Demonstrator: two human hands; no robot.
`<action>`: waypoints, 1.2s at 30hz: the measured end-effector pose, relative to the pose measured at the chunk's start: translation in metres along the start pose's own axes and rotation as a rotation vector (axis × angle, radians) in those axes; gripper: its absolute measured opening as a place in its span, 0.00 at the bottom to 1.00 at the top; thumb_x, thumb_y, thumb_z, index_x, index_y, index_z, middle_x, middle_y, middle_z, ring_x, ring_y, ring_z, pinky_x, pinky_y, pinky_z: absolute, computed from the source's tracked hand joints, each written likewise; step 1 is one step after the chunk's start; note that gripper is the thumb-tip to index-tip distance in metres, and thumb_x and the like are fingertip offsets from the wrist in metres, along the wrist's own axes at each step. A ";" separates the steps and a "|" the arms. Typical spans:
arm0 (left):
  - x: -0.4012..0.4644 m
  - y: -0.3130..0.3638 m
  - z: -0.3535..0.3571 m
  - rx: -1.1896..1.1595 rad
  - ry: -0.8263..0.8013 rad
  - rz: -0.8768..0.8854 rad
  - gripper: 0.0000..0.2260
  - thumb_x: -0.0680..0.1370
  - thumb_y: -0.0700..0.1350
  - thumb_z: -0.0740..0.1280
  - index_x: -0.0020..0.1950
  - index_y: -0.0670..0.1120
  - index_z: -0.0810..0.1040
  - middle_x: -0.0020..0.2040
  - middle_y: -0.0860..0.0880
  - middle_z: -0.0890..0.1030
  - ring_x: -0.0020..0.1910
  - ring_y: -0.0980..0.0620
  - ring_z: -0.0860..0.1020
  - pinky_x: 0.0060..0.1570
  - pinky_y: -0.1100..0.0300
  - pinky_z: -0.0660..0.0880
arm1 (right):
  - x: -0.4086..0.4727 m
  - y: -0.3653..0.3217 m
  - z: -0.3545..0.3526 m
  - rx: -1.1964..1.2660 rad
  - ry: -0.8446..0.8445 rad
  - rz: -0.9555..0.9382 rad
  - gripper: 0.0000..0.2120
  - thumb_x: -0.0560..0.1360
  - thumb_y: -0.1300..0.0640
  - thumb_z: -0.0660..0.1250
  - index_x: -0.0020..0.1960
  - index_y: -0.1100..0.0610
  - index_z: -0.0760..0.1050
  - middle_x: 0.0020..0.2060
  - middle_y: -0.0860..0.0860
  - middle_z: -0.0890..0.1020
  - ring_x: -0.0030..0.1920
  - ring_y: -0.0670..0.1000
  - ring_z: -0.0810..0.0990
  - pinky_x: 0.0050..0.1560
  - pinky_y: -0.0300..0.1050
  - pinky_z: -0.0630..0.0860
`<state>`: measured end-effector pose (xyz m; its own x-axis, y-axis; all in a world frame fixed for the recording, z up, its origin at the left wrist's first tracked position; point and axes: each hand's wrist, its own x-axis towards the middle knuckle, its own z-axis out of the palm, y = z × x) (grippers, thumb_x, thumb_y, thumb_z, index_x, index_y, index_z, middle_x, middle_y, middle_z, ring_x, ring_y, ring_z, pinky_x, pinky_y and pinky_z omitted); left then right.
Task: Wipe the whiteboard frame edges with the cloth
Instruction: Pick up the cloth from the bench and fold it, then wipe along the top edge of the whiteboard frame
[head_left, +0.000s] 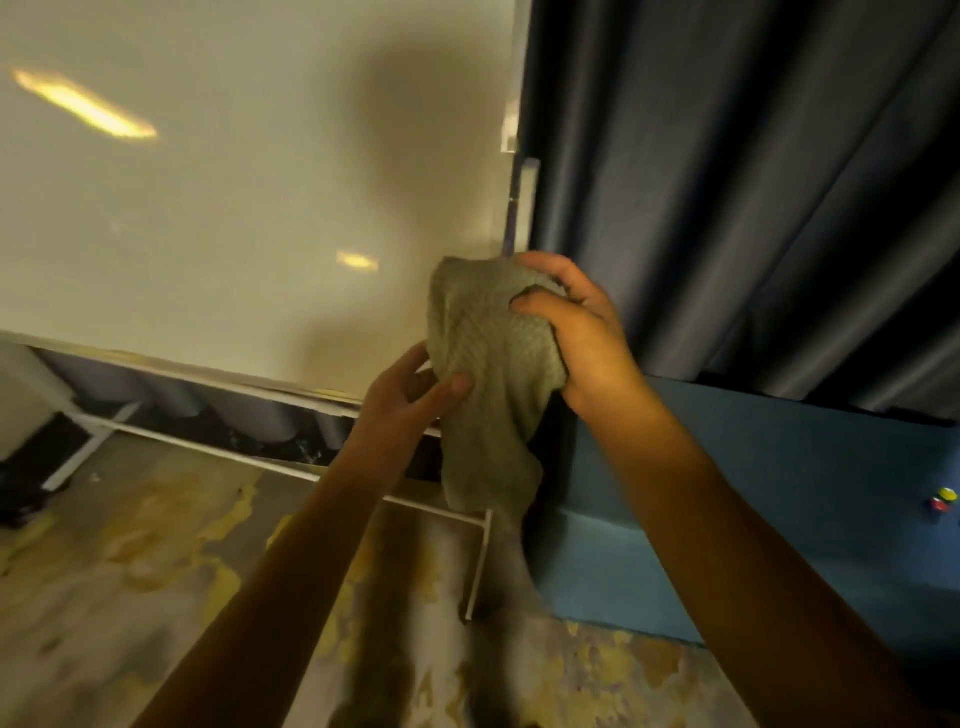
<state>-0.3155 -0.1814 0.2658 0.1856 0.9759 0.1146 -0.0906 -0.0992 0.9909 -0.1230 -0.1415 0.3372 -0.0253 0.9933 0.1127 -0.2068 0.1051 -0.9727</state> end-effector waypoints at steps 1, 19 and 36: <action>-0.007 0.008 -0.017 -0.024 0.027 0.021 0.28 0.73 0.59 0.78 0.71 0.62 0.75 0.62 0.49 0.87 0.61 0.47 0.86 0.59 0.46 0.85 | 0.005 -0.001 0.021 0.012 0.018 -0.023 0.16 0.69 0.63 0.71 0.51 0.46 0.85 0.50 0.52 0.87 0.51 0.51 0.85 0.46 0.42 0.81; -0.035 0.122 -0.341 0.396 0.391 0.399 0.32 0.80 0.42 0.75 0.72 0.72 0.65 0.70 0.68 0.74 0.68 0.69 0.75 0.64 0.72 0.74 | 0.122 0.057 0.364 -0.383 0.067 0.015 0.14 0.75 0.56 0.72 0.61 0.52 0.80 0.55 0.50 0.83 0.53 0.51 0.82 0.58 0.50 0.80; 0.115 0.190 -0.626 0.453 0.850 0.655 0.33 0.78 0.43 0.77 0.75 0.68 0.68 0.48 0.54 0.83 0.47 0.56 0.85 0.49 0.68 0.80 | 0.271 0.090 0.662 0.111 -0.819 -0.142 0.28 0.70 0.45 0.76 0.68 0.47 0.75 0.62 0.52 0.82 0.63 0.54 0.81 0.61 0.51 0.79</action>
<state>-0.9242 0.0334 0.4232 -0.4981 0.5110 0.7005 0.4639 -0.5255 0.7132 -0.7956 0.1050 0.4148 -0.6854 0.6173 0.3862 -0.3555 0.1792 -0.9173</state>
